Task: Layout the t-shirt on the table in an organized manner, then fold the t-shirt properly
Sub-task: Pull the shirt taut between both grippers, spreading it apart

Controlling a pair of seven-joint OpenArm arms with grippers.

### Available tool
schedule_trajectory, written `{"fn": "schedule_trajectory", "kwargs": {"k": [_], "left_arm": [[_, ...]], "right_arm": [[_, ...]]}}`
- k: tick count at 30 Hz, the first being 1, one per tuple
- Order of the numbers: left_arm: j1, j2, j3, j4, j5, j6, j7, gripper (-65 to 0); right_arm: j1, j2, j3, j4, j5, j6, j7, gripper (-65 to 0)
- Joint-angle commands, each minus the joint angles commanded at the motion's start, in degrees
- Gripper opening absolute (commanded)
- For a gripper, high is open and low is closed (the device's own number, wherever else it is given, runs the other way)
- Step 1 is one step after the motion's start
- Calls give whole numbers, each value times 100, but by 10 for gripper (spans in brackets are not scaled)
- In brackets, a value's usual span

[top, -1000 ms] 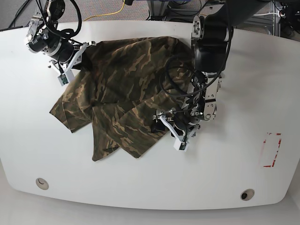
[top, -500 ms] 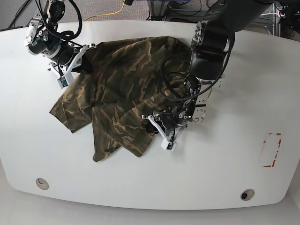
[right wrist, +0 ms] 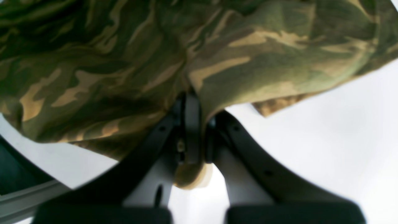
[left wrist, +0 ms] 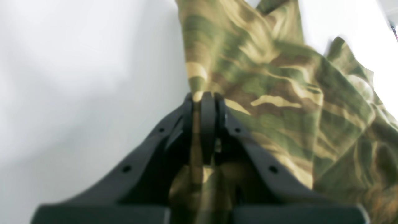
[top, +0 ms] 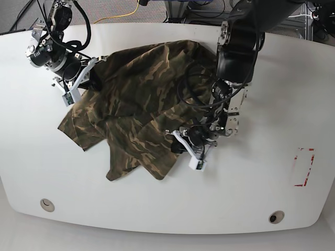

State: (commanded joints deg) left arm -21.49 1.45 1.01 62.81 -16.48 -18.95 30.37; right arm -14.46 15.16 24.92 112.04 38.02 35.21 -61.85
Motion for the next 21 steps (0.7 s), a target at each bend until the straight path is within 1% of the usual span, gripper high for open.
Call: {"fn": "schedule_trajectory", "kwargs": {"k": [2, 6, 11, 14, 21], "left_arm": [[114, -167, -123, 325, 0, -9, 158, -650], [554, -598, -466, 1134, 0, -18, 431, -650], [1125, -923, -1064, 2040, 0, -18, 695, -650], [1477, -1029, -1477, 2523, 0, -18, 853, -650], [2356, -1011, -2576, 3719, 0, -18, 1160, -650]], "right_arm": [[79, 0, 0, -88, -9, 0, 0, -650], [308, 202, 9, -334, -9, 0, 0, -650], [695, 264, -9, -651, -9, 0, 0, -650], [949, 281, -26, -853, -9, 0, 0, -650], [1486, 431, -44, -1530, -9, -9, 0, -650]]}}
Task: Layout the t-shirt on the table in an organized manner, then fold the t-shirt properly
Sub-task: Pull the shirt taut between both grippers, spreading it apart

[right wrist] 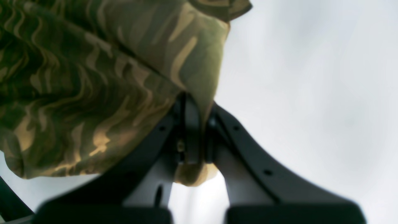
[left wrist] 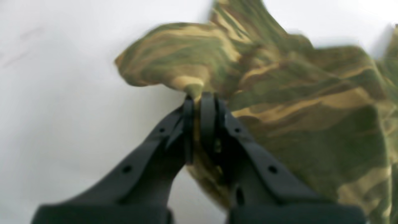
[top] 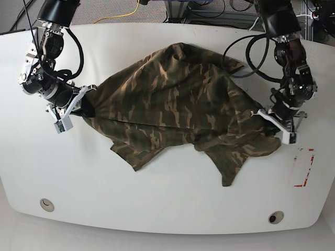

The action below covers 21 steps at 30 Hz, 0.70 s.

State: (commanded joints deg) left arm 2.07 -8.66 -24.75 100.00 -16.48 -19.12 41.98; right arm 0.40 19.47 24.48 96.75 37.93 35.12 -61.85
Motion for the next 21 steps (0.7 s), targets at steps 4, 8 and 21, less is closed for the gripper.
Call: {"fn": "schedule_trajectory", "kwargs": {"k": [4, 8, 21], "left_arm": [[431, 9, -378, 396, 0, 0, 132, -650], [809, 9, -475, 563, 0, -9, 132, -650], [1327, 9, -607, 598, -9, -264, 554, -333]], "right_arm": [[220, 105, 0, -299, 0, 0, 9, -650], [378, 123, 0, -545, 0, 26, 9, -650], [369, 70, -9, -607, 0, 26, 9, -650]]}}
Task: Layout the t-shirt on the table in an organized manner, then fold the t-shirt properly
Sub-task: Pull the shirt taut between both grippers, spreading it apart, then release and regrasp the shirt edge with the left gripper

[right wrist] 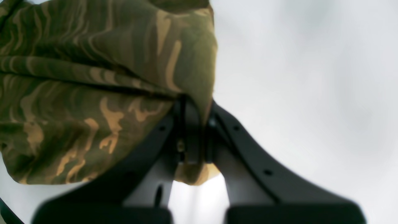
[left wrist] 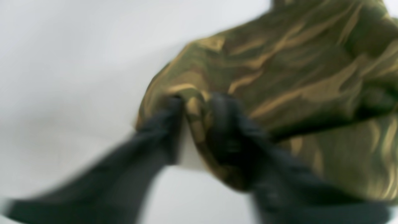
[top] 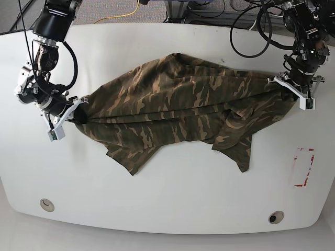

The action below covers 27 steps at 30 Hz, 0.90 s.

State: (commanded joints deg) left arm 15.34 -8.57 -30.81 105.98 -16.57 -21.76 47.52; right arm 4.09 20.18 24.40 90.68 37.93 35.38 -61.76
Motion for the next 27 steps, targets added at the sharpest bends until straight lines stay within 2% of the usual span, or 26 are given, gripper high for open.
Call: {"fn": "schedule_trajectory", "kwargs": {"k": [2, 5, 8, 13, 15, 19, 23, 27], "left_arm": [[88, 26, -237, 70, 0, -123, 132, -224], [132, 185, -466, 114, 9, -246, 308, -135], [141, 193, -563, 229, 9, -413, 484, -132], [-53, 185, -545, 677, 9, -905, 835, -132], [-273, 193, -545, 756, 9, -967, 941, -132], [-897, 193, -545, 686, 70, -905, 1108, -132], [-1503, 193, -545, 413, 255, -580, 1160, -132], [-2013, 176, -545, -167, 519, -404, 1160, -132]], "right_arm": [[-35, -35, 0, 0, 0, 0, 0, -650], [-88, -70, 0, 0, 0, 0, 0, -650], [-88, -88, 0, 0, 0, 0, 0, -650], [-105, -114, 0, 9, 0, 0, 0, -650], [-105, -123, 0, 9, 0, 0, 0, -650], [-105, -202, -53, 9, 0, 0, 0, -650], [-114, -202, -185, 26, 0, 0, 0, -650], [-114, -237, -264, 176, 0, -9, 0, -650]]}}
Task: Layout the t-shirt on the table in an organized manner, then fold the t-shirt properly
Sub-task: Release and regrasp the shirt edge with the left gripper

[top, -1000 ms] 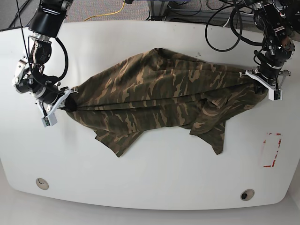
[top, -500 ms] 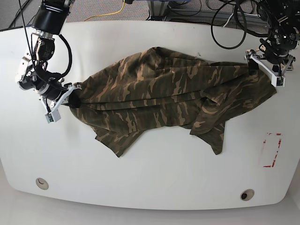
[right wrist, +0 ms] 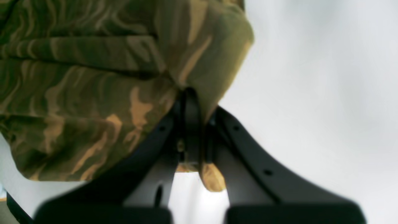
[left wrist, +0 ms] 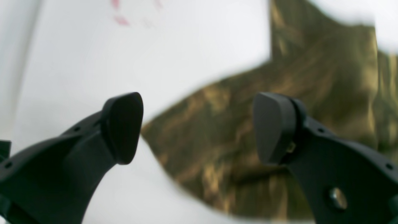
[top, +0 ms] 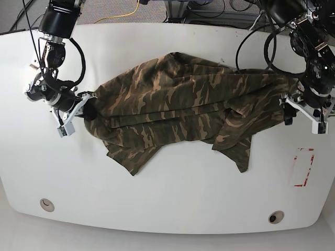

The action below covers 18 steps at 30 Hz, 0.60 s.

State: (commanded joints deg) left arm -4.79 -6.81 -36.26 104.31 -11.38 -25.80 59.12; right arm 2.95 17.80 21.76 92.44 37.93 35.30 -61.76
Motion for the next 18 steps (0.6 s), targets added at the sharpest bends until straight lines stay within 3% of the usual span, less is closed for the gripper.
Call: {"fn": "schedule_trajectory", "kwargs": {"k": [7, 13, 18], "left_arm": [[-316, -193, -44, -1020, 695, 26, -35, -132], [-176, -316, -132, -1635, 756, 18, -536, -132], [26, -360, -536, -1662, 738, 18, -624, -132]], "right_arm": [[0, -9, -88, 9, 0, -26, 9, -650], [9, -9, -88, 9, 0, -26, 9, -650], [0, -9, -88, -9, 0, -26, 9, -650]]}}
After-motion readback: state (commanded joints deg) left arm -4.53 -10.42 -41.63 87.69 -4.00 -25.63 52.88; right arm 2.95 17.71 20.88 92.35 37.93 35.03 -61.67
